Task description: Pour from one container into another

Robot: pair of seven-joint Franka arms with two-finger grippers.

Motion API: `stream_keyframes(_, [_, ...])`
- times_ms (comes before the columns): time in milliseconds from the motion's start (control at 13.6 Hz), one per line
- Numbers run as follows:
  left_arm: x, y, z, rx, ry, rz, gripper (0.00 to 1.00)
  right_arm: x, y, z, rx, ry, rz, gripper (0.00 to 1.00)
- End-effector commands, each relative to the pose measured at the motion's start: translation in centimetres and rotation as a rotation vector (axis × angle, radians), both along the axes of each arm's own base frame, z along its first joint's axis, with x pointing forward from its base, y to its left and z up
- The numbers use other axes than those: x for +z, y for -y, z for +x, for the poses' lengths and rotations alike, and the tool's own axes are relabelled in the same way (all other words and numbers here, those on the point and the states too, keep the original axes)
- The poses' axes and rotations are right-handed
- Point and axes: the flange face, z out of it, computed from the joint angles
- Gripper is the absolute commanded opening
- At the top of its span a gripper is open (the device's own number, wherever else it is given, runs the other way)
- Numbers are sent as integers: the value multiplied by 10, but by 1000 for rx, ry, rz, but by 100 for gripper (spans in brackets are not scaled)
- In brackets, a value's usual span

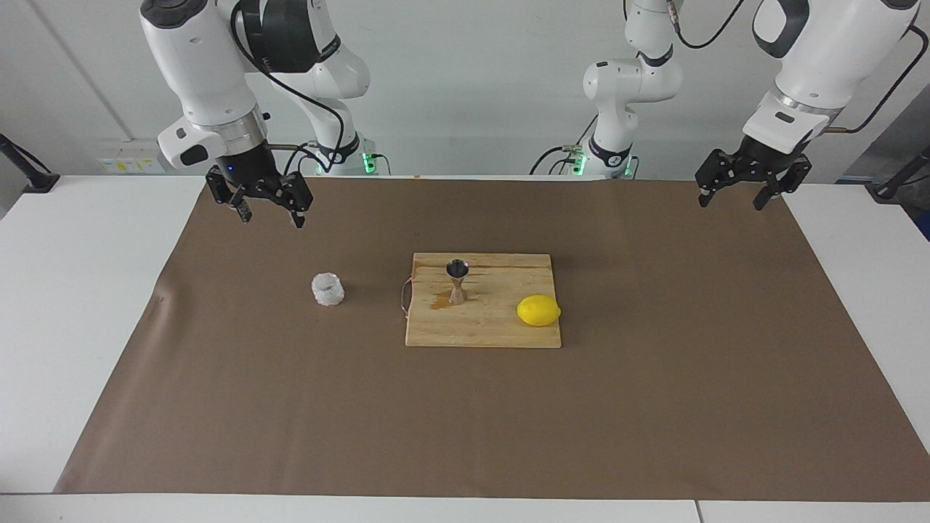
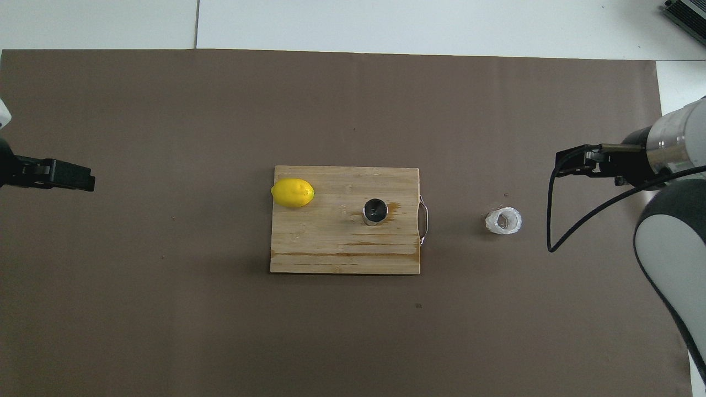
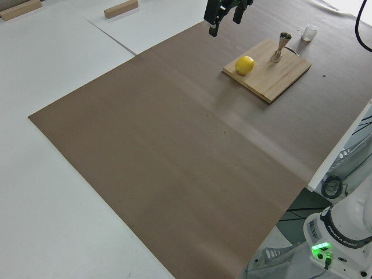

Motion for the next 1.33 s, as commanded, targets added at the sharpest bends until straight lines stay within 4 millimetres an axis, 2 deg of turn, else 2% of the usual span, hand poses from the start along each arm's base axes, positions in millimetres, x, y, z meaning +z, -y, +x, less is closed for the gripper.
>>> stream_keyframes(0, [2, -3, -5, 2, 5, -5, 100, 10, -4, -2, -24, -10, -25, 100])
stream_keyframes(148, [2, -3, -5, 2, 3, -5, 100, 12, -9, -14, -11, -29, -30, 100])
stream_keyframes(664, [2, -3, -5, 2, 3, -5, 100, 19, -10, -17, -10, -22, -18, 100])
stream_keyframes(885, [2, -3, -5, 2, 3, -5, 100, 18, 2, -17, -26, -27, -18, 100])
stream_keyframes(1254, [2, -3, -4, 2, 3, -5, 100, 14, 10, -22, -20, -68, -26, 100])
